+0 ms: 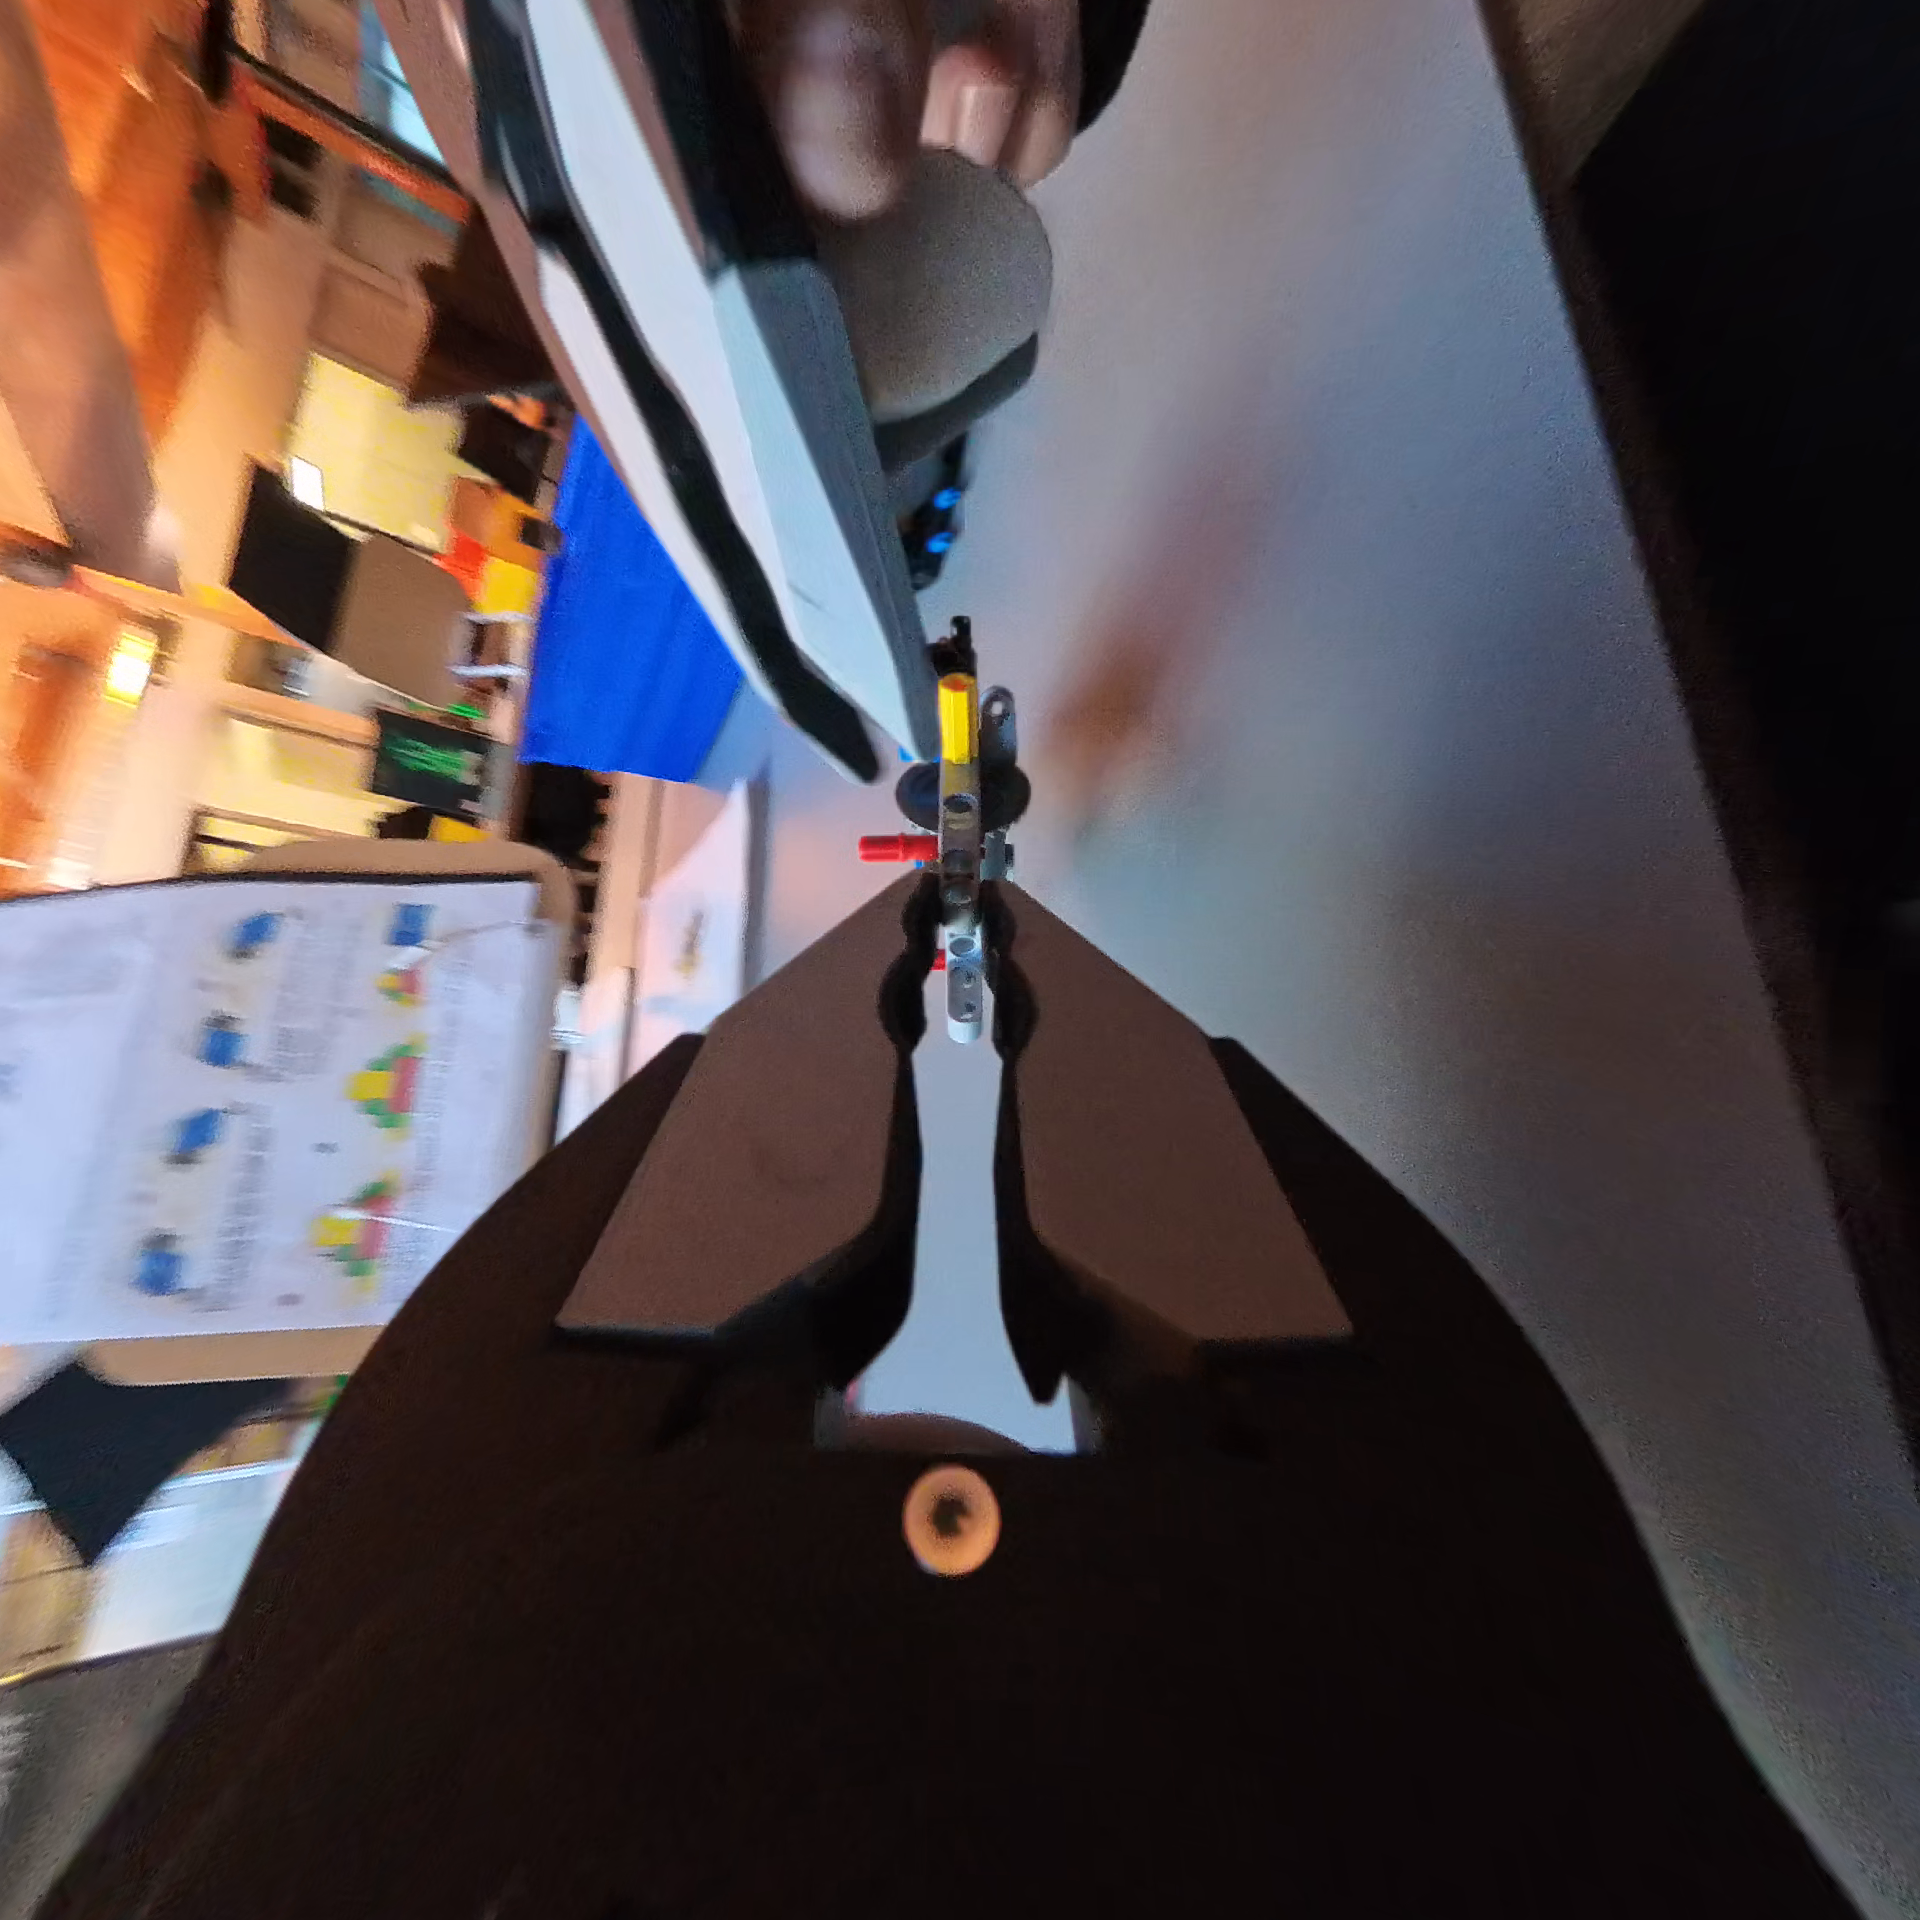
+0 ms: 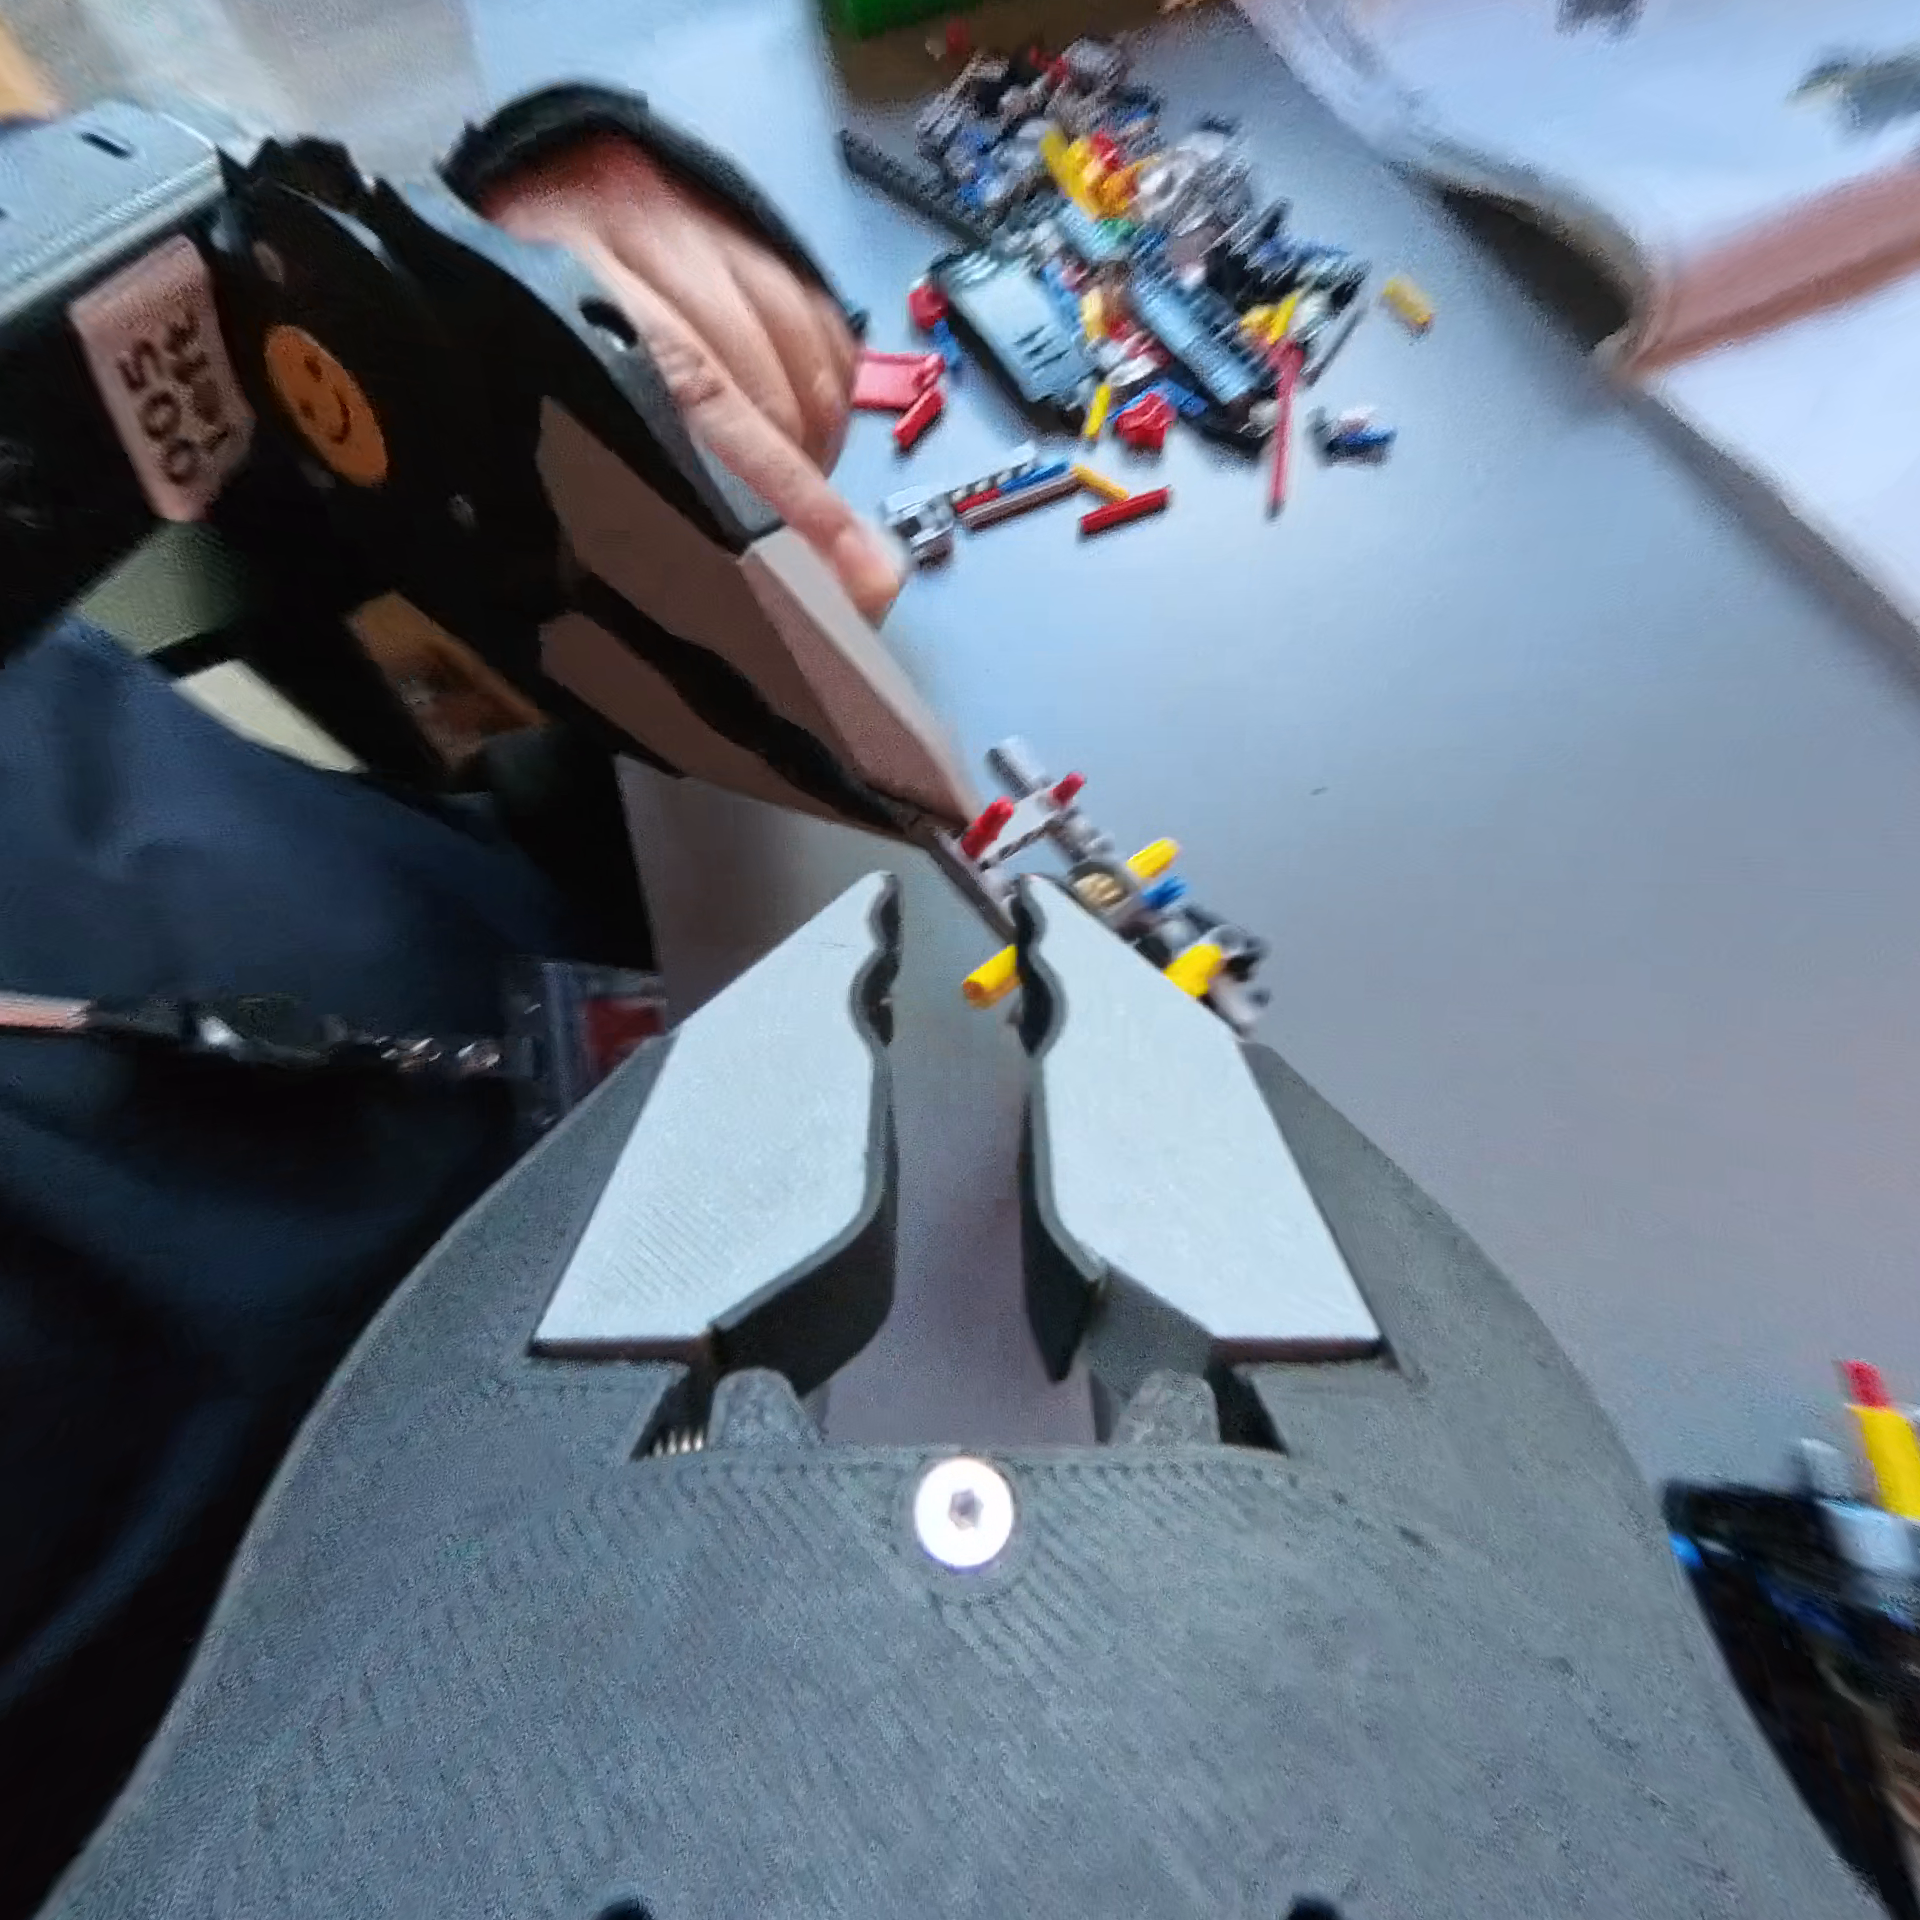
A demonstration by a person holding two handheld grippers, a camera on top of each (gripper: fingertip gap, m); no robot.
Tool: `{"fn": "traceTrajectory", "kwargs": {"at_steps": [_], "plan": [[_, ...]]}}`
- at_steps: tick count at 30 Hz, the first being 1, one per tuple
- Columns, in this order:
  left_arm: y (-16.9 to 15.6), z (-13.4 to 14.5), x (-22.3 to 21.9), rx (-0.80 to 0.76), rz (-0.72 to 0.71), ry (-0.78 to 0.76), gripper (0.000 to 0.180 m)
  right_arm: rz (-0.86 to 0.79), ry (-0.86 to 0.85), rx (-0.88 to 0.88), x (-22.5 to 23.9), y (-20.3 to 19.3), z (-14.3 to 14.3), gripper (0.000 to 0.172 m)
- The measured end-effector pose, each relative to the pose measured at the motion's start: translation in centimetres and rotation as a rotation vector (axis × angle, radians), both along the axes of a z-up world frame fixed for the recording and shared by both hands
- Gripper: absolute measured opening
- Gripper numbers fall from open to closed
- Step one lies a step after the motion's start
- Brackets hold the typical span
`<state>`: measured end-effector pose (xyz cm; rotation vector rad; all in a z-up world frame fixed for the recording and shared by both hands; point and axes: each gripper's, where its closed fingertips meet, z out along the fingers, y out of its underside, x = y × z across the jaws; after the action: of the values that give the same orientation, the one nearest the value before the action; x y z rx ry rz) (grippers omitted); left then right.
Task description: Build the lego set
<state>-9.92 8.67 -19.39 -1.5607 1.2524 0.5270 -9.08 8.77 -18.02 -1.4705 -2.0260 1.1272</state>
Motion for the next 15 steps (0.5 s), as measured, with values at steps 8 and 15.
{"fn": "traceTrajectory", "kwargs": {"at_steps": [8, 15], "plan": [[-0.2, 0.8, -0.4, 0.170, -0.025, 0.172, 0.004, 0.048, 0.012, 0.014, -1.3, -0.2, 0.2, 0.012], [-0.2, -0.4, -0.2, 0.193, -0.054, 0.257, 0.004, 0.103, -0.042, 0.147, -1.1, -0.6, -1.5, 0.006]]}}
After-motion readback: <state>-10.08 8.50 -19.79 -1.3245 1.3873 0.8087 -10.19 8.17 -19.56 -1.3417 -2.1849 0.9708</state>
